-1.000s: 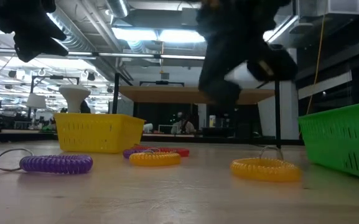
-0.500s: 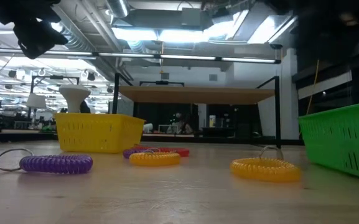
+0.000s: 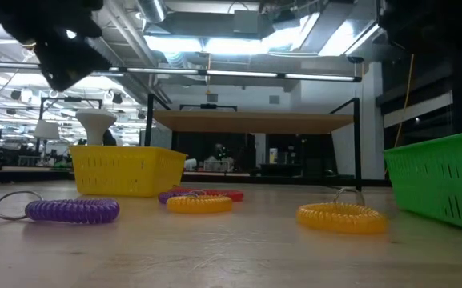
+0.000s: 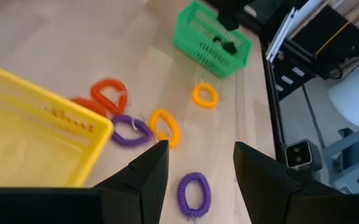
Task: Pick & Place Office Desk Supplies
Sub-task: Put the black rubber band into the green bin, then put the purple spring keychain into the yellow bin
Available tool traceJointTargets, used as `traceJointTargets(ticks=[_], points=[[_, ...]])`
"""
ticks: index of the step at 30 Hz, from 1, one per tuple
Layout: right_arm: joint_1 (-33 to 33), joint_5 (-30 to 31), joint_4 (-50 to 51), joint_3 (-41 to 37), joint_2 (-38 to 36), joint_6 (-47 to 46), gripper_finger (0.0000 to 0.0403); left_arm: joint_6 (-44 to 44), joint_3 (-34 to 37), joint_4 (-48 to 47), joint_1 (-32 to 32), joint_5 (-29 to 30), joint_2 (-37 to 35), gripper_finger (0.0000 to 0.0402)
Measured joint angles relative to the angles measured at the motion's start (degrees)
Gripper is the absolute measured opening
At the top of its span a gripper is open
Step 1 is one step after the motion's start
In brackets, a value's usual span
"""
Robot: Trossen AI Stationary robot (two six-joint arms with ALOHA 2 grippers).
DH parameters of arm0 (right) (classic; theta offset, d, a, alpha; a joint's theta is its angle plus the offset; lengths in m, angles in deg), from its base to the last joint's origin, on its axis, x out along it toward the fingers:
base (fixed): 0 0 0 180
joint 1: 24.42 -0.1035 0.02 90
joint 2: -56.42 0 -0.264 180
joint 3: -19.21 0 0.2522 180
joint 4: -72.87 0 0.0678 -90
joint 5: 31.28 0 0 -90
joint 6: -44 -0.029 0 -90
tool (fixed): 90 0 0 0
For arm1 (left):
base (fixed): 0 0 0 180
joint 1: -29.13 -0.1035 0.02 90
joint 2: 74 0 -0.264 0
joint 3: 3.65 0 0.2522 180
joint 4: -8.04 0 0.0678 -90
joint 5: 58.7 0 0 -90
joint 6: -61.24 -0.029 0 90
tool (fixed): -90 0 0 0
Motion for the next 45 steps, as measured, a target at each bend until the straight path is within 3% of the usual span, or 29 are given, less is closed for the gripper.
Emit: traceJointTargets(ticks=[6,11,16,22,29,38,42,45], points=[[-0.7,0.4,0.0,-0.4,0.0,1.1,0.0141,3.6,0.0,6.9,0.0,-2.2,7.0,0.0175],[-0.7,1.0,0.0,-0.4,0.0,3.5,0.0193,4.3,0.0,15.9,0.0,-1.8,10.1,0.0175],[-0.7,2.4,0.1,-0.4,0.0,6.1,0.0213,5.1,-0.4,19.5,0.0,1.3,11.1,0.0175],[-0.6,1.7,0.1,-0.4,0.0,11.7,0.0232,5.5,-1.5,19.2,-1.2,1.4,11.1,0.0175],[-0.6,5.1,0.6,-0.4,0.0,13.0,0.0242,5.8,-1.7,19.6,-3.6,-0.1,11.1,0.0175],[0.8,6.1,0.6,-0.4,0.0,14.7,0.0236,-0.2,-11.6,1.2,-3.3,-12.3,16.4,0.0168],[1.4,6.1,0.6,-0.4,0.0,15.2,0.0237,-4.4,-16.7,-10.0,-3.3,-11.6,21.6,0.0164],[1.5,6.1,0.6,-0.4,0.0,15.6,0.0237,-7.3,-19.1,-11.3,-3.4,-11.7,26.1,0.0160]])
